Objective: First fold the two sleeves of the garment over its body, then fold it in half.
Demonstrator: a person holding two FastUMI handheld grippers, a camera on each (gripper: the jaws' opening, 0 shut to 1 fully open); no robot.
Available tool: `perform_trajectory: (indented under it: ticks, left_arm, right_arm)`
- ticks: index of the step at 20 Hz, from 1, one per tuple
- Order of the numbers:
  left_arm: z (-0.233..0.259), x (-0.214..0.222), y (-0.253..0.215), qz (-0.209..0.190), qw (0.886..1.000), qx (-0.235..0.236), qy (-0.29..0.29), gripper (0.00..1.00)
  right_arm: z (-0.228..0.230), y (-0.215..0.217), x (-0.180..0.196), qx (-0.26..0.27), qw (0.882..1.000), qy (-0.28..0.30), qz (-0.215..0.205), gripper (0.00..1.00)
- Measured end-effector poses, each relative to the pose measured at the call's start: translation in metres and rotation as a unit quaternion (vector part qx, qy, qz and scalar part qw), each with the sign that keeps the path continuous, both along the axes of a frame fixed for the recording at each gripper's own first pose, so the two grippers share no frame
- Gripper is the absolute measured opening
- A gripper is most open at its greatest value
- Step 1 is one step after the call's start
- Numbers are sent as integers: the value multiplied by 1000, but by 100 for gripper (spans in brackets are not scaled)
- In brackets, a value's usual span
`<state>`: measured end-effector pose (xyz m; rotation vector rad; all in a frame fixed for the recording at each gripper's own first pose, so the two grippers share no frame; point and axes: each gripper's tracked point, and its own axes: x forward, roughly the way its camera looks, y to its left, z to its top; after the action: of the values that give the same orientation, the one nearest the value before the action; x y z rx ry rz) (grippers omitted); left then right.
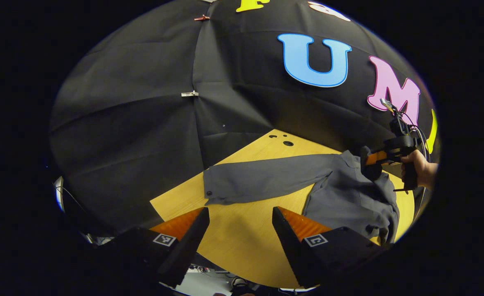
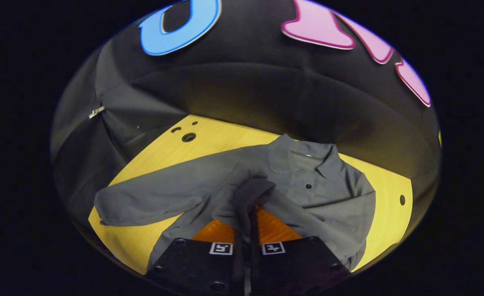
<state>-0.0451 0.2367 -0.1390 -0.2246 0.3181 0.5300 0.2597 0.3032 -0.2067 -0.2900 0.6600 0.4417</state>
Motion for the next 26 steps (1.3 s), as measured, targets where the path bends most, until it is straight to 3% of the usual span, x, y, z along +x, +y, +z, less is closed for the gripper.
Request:
perform_trajectory:
  ticks: [3, 4, 6, 7, 10, 13, 17, 18, 21, 26]
  left_arm:
    - [-5, -3, 0, -5, 1000, 3, 3, 97]
    - [-4, -5, 2, -7, 1000, 6, 4, 94]
    - [-6, -7, 4, -7, 1000, 8, 7, 97]
    - [-9, -8, 6, -6, 1000, 7, 7, 97]
    - [0, -8, 15, 1, 1000, 8, -1, 97]
    - [4, 0, 29, 6, 1000, 15, -9, 97]
    - [4, 21, 55, 20, 1000, -2, -18, 94]
    - [0, 30, 62, 24, 999, -11, -18, 97]
    - [-14, 50, 77, 34, 999, -33, -12, 92]
    - [-40, 85, 113, 46, 999, -19, 15, 96]
  right_arm:
    - [-13, 20, -15, 14, 999, 24, 18, 16]
    - [-18, 27, -17, 26, 999, 34, 17, 21]
    - [-23, 36, -23, 38, 998, 47, 13, 30]
    - [-25, 39, -29, 42, 998, 50, 17, 27]
    - [-17, 52, -51, 61, 996, 52, 43, 81]
    - [-3, 46, -65, 64, 996, 39, 47, 100]
    - [27, 14, -83, 71, 997, 11, 24, 99]
    - [32, 2, -88, 74, 997, 6, 15, 99]
    - [40, -43, -103, 84, 996, 1, -29, 99]
    - [45, -139, -128, 79, 991, -7, -104, 99]
